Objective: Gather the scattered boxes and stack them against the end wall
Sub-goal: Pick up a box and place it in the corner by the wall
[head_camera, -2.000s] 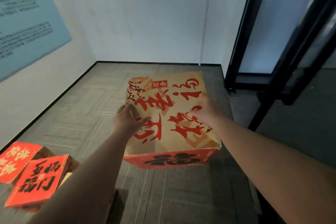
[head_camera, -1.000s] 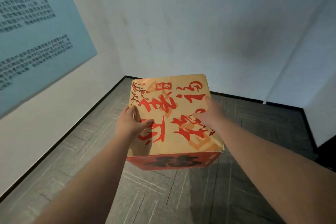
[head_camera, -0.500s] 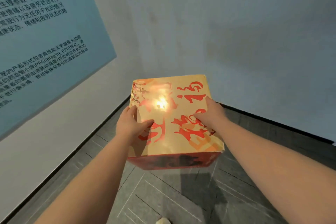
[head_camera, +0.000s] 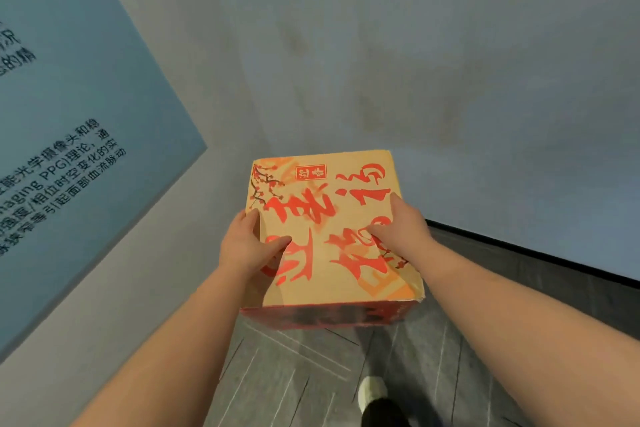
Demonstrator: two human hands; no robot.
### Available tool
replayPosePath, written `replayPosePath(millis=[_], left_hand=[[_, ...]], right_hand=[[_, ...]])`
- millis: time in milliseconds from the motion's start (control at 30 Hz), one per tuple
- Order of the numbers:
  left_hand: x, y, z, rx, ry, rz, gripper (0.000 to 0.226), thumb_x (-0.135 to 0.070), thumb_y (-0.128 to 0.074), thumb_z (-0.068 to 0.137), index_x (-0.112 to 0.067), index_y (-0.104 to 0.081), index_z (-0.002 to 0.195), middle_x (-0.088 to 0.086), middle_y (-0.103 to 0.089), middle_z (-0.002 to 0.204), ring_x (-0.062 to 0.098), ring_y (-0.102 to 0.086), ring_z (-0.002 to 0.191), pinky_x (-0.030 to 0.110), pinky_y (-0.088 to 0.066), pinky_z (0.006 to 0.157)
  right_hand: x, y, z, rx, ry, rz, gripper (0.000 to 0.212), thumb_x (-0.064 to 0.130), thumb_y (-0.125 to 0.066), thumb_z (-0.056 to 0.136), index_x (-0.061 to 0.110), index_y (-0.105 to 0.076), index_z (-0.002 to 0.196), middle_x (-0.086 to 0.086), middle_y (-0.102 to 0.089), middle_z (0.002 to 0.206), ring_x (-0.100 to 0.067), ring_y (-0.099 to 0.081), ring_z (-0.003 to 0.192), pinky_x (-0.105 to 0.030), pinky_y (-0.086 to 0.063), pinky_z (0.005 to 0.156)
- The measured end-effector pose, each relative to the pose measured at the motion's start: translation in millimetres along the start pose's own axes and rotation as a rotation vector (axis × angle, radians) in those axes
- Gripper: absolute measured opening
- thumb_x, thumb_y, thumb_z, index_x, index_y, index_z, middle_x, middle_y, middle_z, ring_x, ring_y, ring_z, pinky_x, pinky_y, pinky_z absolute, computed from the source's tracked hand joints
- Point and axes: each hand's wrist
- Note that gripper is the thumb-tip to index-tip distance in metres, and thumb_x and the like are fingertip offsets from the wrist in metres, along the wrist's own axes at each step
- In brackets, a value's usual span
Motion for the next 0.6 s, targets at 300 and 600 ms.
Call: replayPosePath(millis=[300,600], left_hand=[[38,-20,240,0.085,0.004,0.022,0.074,-0.047,-0.071,0.079,-0.018,-0.039,0.139,-0.001,-0.042,0.142,0.022,-0.041,0.130,0.042,-0.039,0.103],[102,-70,437,0.266,-0.087,0.025,0.074,-0.054,-0.072,0.074,-0.025,-0.042,0.135,-0.004,-0.047,0.137,0.021,-0.047,0.126,0.046,-0.044,0.101]], right_hand=[[27,-95,212,0.008,-0.126,0.007,0.051,0.026,-0.070,0.087,0.020,-0.045,0.132,-0.003,-0.060,0.124,-0.023,-0.058,0.113,-0.033,-0.049,0.083],[36,-182,343,-0.090,-0.301,-0.008,0.055,0.028,-0.068,0.088,0.022,-0.041,0.135,-0.003,-0.054,0.131,-0.024,-0.055,0.119,-0.041,-0.048,0.095]])
Point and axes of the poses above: each hand's wrist, its own z-axis towards the middle knuckle, its own y-axis out of the back of the hand, x = y × z
